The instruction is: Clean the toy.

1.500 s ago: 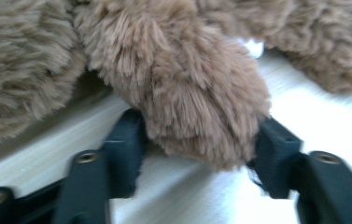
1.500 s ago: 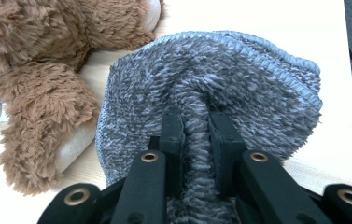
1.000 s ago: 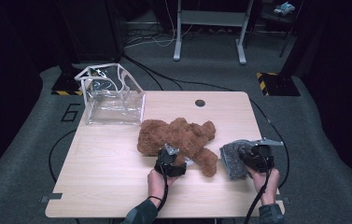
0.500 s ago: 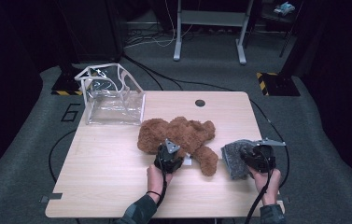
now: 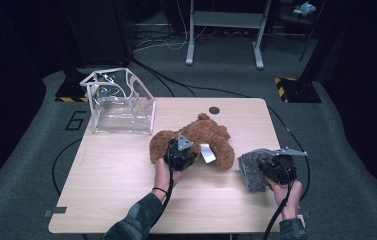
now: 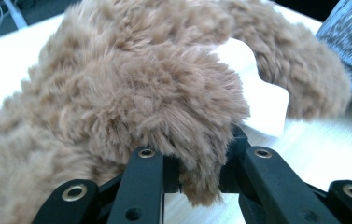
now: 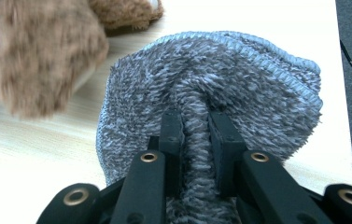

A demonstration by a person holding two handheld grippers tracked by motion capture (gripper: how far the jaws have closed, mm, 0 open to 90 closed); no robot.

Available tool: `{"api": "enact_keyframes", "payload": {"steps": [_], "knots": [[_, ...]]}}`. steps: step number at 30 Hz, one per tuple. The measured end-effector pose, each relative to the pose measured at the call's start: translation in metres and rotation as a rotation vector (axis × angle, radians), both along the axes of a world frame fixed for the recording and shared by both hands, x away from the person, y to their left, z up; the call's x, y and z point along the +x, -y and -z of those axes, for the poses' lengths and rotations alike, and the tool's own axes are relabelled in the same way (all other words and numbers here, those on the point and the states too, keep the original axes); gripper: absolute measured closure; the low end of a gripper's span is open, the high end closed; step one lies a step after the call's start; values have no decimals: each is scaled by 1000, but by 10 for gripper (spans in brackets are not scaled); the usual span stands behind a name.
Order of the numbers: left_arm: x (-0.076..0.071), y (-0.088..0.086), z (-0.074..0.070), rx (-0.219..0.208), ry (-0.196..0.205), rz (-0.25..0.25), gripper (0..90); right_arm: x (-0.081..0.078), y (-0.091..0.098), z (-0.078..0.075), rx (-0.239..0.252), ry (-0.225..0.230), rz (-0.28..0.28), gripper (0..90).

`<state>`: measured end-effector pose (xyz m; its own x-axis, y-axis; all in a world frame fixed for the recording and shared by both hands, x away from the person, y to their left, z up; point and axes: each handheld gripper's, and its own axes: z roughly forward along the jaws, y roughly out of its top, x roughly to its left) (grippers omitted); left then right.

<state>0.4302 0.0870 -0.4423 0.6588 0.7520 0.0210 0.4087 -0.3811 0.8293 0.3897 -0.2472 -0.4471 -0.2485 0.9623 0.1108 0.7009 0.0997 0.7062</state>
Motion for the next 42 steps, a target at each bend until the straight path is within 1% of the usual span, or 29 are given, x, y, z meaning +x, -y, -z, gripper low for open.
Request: {"api": "enact_keyframes", "payload": {"steps": [3, 4, 5, 8, 11, 12, 14, 16, 17, 18, 20, 21, 22, 23, 24, 26, 27, 28, 29, 30, 31, 33, 34, 35, 36, 37, 39, 40, 42], "knots": [[0, 0, -9, -12, 18, 18, 763, 0, 1, -1, -4, 2, 2, 774], [-1, 1, -12, -26, 18, 19, 763, 0, 1, -2, -8, 5, -1, 773], [-2, 0, -16, -29, 27, 30, 764, 0, 1, -2, -7, 6, 0, 773], [-5, 0, -27, -38, 50, 40, 765, -1, 2, -4, -7, 9, 3, 773], [-8, -2, -37, -66, 56, 55, 766, 0, 3, -5, -9, 11, 4, 773], [-11, -3, -42, -82, 59, 67, 765, 0, 3, -6, -11, 11, 3, 773], [-15, -4, -50, -92, 60, 84, 765, 0, 2, -7, -2, 14, 7, 773], [-20, -5, -58, -117, 58, 109, 764, 0, 2, -8, -9, 18, 4, 772], [-22, -6, -61, -122, 59, 125, 763, 0, 2, -8, -9, 19, 4, 772], [-22, -7, -62, -133, 47, 134, 762, 0, 2, -8, -8, 19, 4, 772], [-16, -8, -60, -146, 13, 139, 756, 0, 1, -9, -7, 17, 9, 771], [-12, -9, -57, -149, -1, 135, 751, 0, 2, -8, -9, 20, 7, 771], [-6, -8, -52, -141, -17, 128, 744, 1, 2, -8, -9, 18, 6, 770], [3, -9, -45, -132, -42, 117, 735, 1, 0, -8, -3, 16, 11, 770], [11, -10, -40, -105, -52, 111, 728, 1, 0, -8, -4, 16, 8, 770], [23, -12, -31, -91, -72, 83, 715, 1, 0, -7, -8, 11, 10, 769], [29, -14, -27, -80, -75, 69, 713, 1, 0, -7, -9, 12, 9, 768], [35, -16, -23, -78, -83, 54, 708, 1, 0, -7, -7, 10, 8, 768], [38, -17, -21, -68, -78, 45, 696, 1, -1, -6, -4, 9, 5, 767], [42, -18, -20, -45, -78, 34, 681, 1, -1, -6, -5, 8, 5, 766], [45, -20, -18, -38, -80, 14, 648, 2, -1, -5, -5, 5, 3, 766], [48, -21, -16, -19, -77, -19, 562, 2, -2, -4, -4, 2, 2, 765], [49, -22, -15, -12, -76, -29, 506, 2, -2, -4, -4, 2, 1, 764], [49, -23, -14, 1, -72, -51, 482, 1, -3, -3, -3, 2, 2, 763], [48, -24, -13, 6, -66, -66, 440, 1, -3, -3, -3, 1, 2, 763], [46, -25, -13, 15, -51, -84, 407, 1, -3, -3, -3, 1, 1, 762], [43, -26, -14, 20, -37, -106, 362, 1, -1, -3, -10, 1, -5, 762], [40, -27, -15, 29, -21, -126, 346, 1, -2, -3, -8, -1, -2, 762], [35, -28, -17, 40, -2, -139, 313, 1, -1, -3, -6, 1, -3, 762]]}}
